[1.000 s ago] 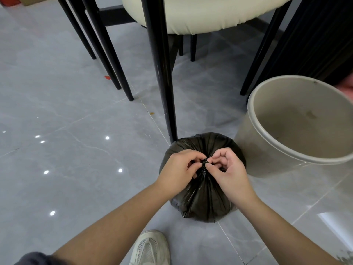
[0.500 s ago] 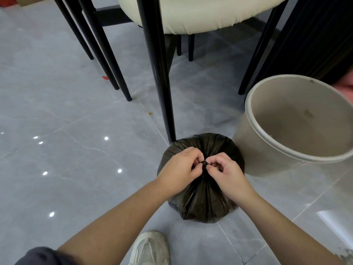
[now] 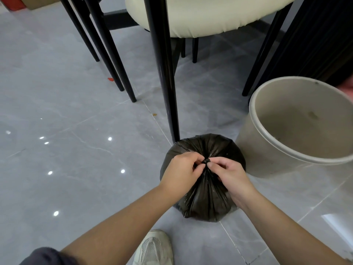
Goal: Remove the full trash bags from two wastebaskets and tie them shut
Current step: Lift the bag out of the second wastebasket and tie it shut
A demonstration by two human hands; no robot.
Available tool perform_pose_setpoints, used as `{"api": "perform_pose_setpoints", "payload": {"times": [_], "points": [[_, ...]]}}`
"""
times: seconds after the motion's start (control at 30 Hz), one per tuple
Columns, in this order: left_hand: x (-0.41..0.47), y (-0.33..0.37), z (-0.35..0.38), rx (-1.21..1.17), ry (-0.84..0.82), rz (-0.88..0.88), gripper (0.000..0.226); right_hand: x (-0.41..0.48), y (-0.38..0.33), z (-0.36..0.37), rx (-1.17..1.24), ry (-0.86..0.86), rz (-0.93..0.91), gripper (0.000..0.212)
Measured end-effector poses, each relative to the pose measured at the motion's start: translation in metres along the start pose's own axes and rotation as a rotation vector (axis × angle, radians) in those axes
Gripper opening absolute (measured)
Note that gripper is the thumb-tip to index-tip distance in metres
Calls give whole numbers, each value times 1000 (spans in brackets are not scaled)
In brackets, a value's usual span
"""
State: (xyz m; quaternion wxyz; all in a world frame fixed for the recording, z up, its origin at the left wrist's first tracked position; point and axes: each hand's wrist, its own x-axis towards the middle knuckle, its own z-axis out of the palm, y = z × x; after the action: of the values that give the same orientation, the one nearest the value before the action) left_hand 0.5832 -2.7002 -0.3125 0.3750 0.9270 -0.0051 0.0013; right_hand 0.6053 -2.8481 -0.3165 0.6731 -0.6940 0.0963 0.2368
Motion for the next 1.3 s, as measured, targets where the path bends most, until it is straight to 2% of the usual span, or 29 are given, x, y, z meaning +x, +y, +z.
{"api": "perform_pose_setpoints", "payload": {"times": [0.17,0.3,0.4,0.5,0.6,0.7,0.87,1.07,1.3], "points": [[3,6,4,42,48,-47,13,3,5,-3,-133,55,-103,14],[5,9,-2,94,34,51,13,7,8,-6,-453,-75,-297,33],[10,11,-14,132,-8,110,13,12,11,-2,-670,-72,-413,13],[12,6,-25,152,-32,113,11,13,12,3,-686,-46,-441,5],[9,1,-28,64,-86,30,7,12,12,5,-697,-52,-460,5],[5,-3,-25,5,-152,-21,14,13,9,4,-741,-53,-457,7],[-3,1,-42,-22,-116,-5,12,7,-5,14,-790,-80,-481,10],[-19,30,-119,-34,-122,-63,8,-27,-67,50,-761,-169,-488,10],[-41,89,-277,-32,-119,-150,11,-94,-201,125,-710,-269,-475,10]]}}
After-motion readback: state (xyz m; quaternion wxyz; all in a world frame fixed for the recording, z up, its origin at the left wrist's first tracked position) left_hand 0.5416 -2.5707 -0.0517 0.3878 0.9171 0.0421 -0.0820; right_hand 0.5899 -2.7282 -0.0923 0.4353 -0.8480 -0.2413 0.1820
